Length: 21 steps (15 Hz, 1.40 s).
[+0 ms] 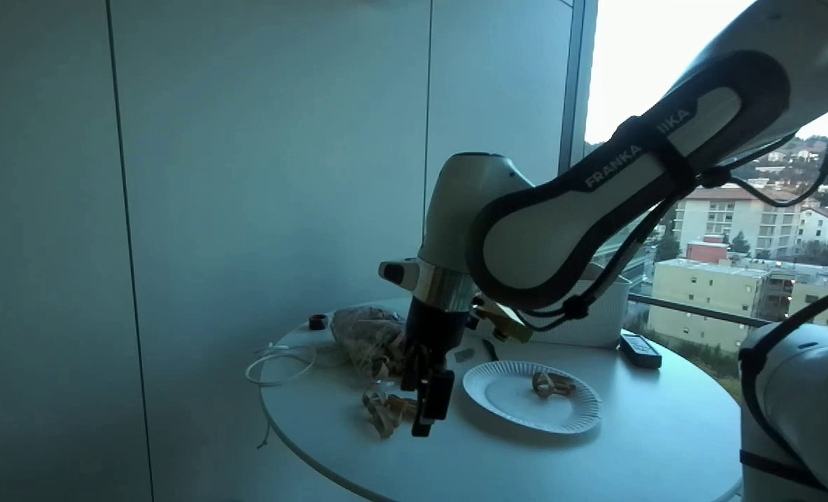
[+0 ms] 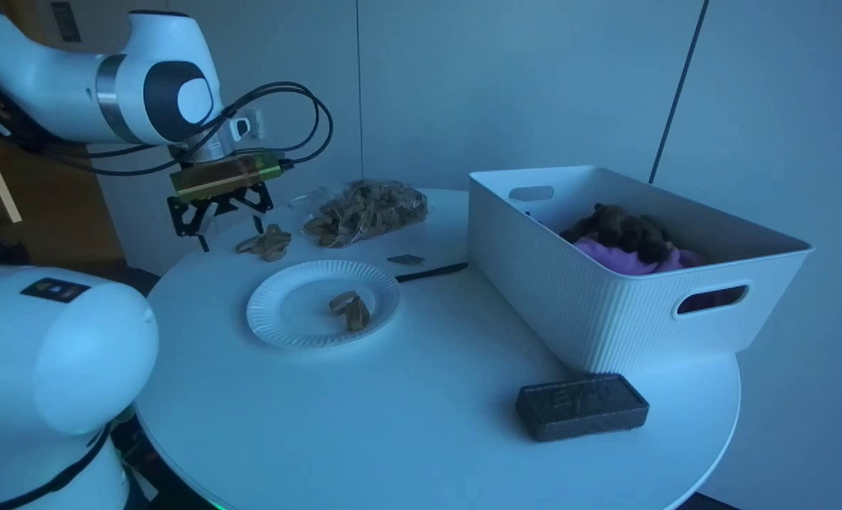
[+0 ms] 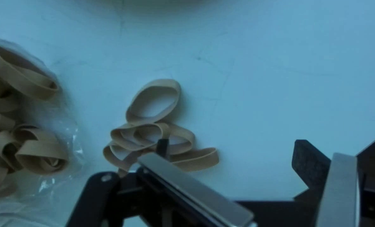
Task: Put some rubber bands on the plate
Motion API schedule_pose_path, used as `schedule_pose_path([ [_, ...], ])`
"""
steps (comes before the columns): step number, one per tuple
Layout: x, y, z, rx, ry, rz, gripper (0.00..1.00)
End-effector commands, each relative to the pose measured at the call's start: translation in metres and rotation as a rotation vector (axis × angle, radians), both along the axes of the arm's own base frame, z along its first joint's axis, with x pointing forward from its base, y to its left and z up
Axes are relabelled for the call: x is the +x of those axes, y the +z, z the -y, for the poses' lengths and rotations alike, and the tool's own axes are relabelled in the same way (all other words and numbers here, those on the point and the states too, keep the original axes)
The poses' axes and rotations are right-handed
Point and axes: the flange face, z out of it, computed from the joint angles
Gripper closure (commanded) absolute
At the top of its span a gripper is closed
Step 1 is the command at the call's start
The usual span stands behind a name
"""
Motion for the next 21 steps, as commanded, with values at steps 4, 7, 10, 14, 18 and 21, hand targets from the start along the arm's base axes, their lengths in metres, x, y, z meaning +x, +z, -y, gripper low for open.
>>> schedule_pose_path([
  [4,0.017,-0.046,-0.045,0.045,0.027,0.216,0.00],
  [7,0.021,-0.044,-0.037,0.045,-0.119,0.268,0.00],
  [10,0.018,-0.055,-0.039,0.016,-0.147,0.199,0.00],
  [14,0.017,-0.057,-0.038,-0.017,-0.196,0.172,0.00],
  [18,0.020,-0.028,-0.041,0.013,-0.152,0.278,0.00],
  [21,0.025,0.003,-0.034,0.046,-0.167,0.367,0.00],
])
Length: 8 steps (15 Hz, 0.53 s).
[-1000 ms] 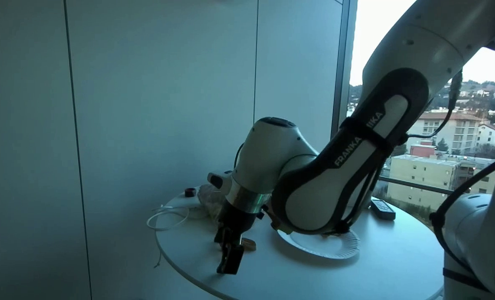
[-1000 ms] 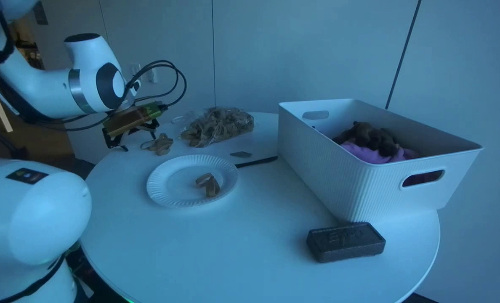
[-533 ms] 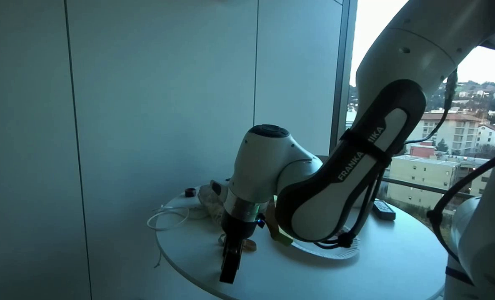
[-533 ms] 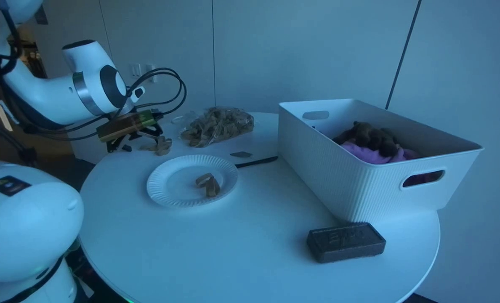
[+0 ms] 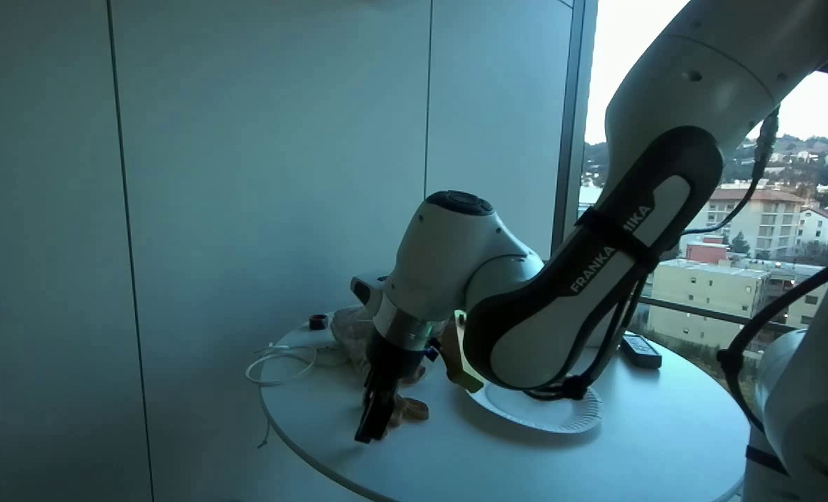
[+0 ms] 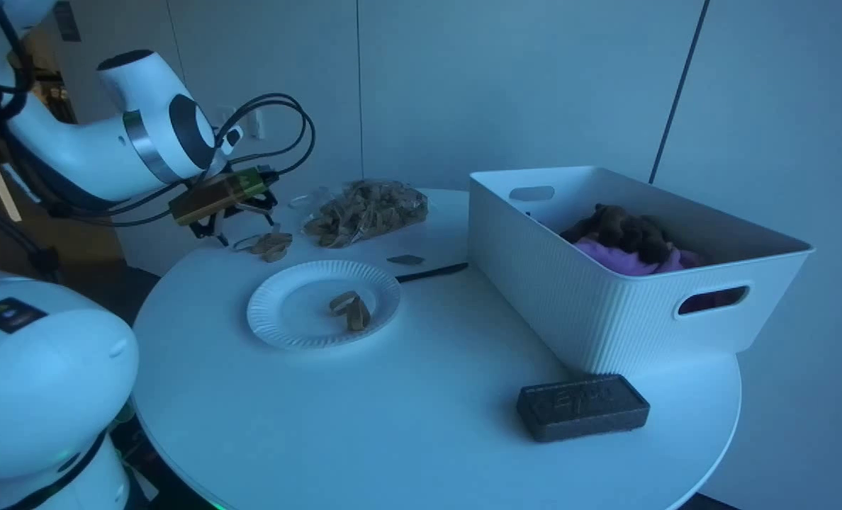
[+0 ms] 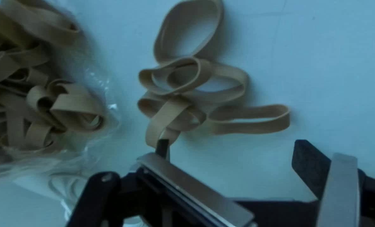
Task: Put some rubber bands on the plate
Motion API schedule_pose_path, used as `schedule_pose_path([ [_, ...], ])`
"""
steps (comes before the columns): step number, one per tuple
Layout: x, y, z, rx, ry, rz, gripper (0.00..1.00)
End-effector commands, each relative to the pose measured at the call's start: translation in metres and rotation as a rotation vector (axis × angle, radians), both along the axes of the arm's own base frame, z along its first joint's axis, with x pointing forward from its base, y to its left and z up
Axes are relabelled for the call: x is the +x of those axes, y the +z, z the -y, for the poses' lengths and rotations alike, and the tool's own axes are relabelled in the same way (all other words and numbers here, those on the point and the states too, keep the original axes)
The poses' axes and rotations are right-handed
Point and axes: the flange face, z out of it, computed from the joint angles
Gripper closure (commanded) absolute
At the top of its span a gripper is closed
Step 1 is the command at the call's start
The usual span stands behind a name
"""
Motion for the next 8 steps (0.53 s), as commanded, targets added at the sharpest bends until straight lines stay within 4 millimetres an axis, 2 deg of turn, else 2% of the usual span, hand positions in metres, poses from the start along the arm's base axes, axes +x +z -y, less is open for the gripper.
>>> schedule_pose_path([
  [1,0.005,0.043,0.012,0.027,-0.035,0.119,0.00],
  [4,0.013,0.047,0.034,-0.014,-0.108,0.085,0.00],
  [8,0.011,0.022,0.048,-0.041,-0.207,-0.126,0.00],
])
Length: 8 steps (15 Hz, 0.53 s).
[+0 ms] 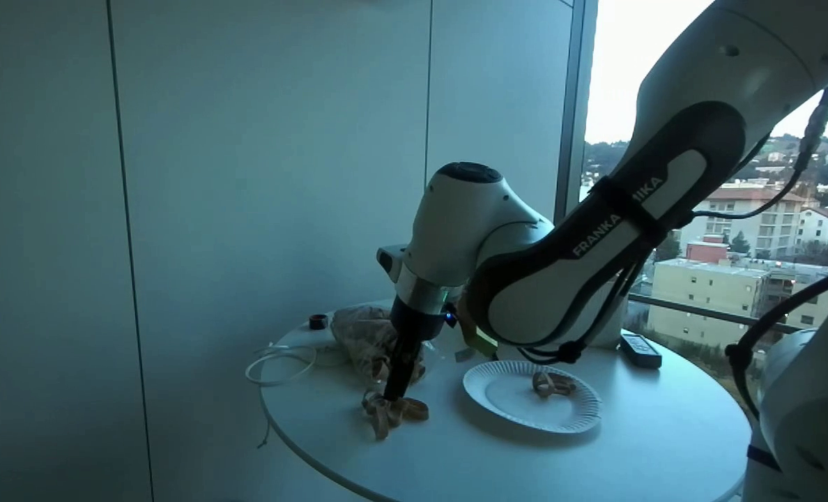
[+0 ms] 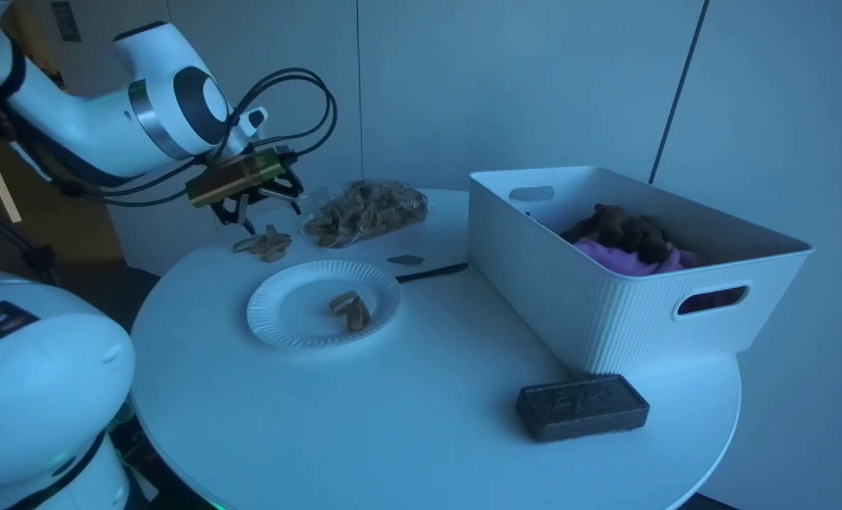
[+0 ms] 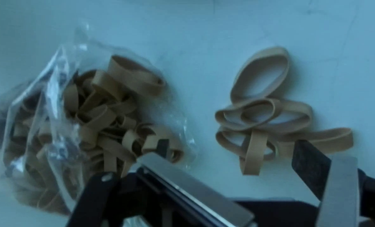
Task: Put some rubber bands on the plate
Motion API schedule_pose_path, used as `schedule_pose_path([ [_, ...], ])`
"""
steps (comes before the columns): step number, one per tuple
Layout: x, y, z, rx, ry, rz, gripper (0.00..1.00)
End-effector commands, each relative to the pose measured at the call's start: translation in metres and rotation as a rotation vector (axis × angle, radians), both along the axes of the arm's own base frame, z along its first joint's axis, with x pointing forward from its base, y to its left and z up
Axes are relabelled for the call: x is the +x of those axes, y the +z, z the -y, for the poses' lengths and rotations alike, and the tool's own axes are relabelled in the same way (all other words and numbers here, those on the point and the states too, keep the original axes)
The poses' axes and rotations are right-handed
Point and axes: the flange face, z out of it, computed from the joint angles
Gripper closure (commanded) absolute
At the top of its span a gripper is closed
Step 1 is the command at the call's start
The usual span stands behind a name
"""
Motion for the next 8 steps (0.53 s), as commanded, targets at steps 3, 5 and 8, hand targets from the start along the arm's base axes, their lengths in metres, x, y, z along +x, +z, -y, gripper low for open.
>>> schedule_pose_path([
  [3,-0.0090,-0.0142,-0.0040,0.113,-0.030,-0.245,0.00],
  [5,-0.0102,-0.0108,-0.0083,0.216,0.033,-0.266,0.00],
  [8,-0.0090,-0.0060,-0.0060,0.291,0.065,-0.249,0.00],
])
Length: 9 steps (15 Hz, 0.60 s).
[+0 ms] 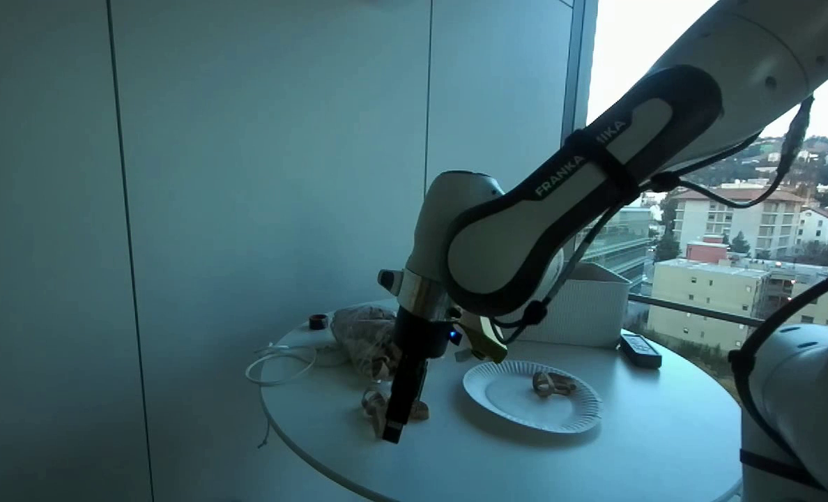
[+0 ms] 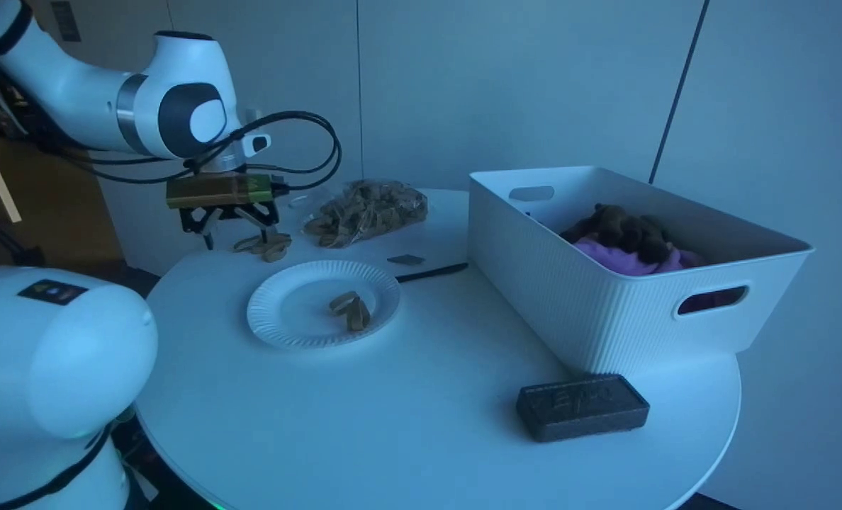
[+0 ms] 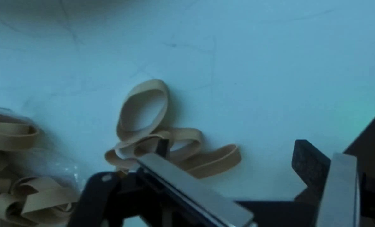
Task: Put some rubber bands on the plate
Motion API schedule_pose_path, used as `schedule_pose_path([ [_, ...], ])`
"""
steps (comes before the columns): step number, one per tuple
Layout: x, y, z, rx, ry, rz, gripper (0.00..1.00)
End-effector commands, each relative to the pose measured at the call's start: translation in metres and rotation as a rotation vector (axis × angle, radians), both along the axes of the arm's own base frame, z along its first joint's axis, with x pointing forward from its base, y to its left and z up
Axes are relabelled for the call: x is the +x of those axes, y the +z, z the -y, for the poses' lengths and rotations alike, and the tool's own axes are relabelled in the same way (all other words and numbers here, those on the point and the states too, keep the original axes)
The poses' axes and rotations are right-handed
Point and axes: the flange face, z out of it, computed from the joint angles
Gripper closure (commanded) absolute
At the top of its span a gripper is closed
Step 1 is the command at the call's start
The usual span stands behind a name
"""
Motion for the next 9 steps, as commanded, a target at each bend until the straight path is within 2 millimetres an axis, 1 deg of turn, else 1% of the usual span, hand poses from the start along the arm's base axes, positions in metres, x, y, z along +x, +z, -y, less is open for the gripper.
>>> schedule_pose_path([
  [1,0.007,0.009,0.005,0.068,0.032,0.035,0.00],
  [5,0.012,-0.001,0.011,0.046,0.049,0.036,0.00],
  [9,0.011,-0.023,0.009,0.021,0.092,0.011,0.00],
])
